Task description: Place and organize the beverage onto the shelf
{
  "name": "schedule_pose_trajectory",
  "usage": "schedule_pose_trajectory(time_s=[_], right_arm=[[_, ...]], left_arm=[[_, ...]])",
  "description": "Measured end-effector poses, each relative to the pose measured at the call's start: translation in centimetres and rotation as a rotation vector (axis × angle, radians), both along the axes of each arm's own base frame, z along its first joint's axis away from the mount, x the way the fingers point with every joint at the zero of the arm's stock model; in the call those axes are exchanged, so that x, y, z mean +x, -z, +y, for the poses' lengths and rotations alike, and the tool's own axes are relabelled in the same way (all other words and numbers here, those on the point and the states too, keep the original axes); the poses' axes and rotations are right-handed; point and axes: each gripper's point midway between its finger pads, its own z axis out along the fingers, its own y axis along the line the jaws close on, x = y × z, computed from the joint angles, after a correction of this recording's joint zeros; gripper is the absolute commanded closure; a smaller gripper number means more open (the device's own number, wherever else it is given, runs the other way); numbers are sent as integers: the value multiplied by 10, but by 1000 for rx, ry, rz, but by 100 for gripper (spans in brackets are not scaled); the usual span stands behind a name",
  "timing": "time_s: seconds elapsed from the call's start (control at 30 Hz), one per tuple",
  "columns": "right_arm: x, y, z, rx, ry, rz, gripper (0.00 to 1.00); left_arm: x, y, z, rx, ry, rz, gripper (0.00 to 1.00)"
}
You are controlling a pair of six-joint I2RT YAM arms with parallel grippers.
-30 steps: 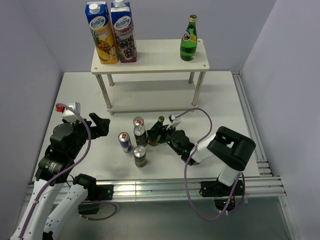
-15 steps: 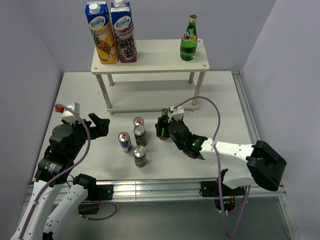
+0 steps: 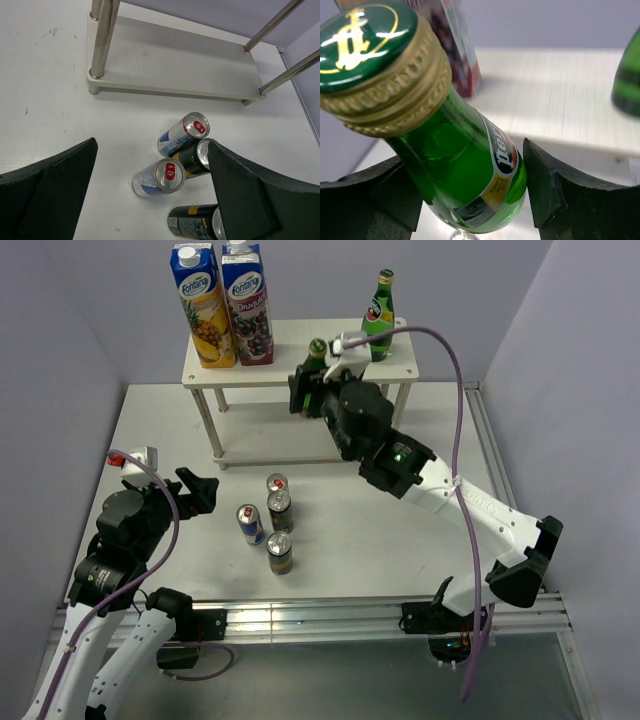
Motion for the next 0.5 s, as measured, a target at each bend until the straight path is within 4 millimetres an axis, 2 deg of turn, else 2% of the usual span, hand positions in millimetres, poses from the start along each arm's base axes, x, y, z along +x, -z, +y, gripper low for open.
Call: schedule_pose_trajectory(time_s=[0.1, 0.23, 0.37, 0.5], right_arm=[[10, -45, 0, 16, 16, -59, 100], [27, -79, -5, -2, 51, -101, 100], [53, -92, -9, -25, 90, -107, 100], [86, -87, -7, -70, 129, -91, 100]], left_arm=[[0, 0, 0, 0, 0, 0, 1], [-2, -2, 1, -3, 0, -9, 1], [-2, -3, 1, -5, 0, -13, 1], [-3, -3, 1, -5, 0, -14, 1]])
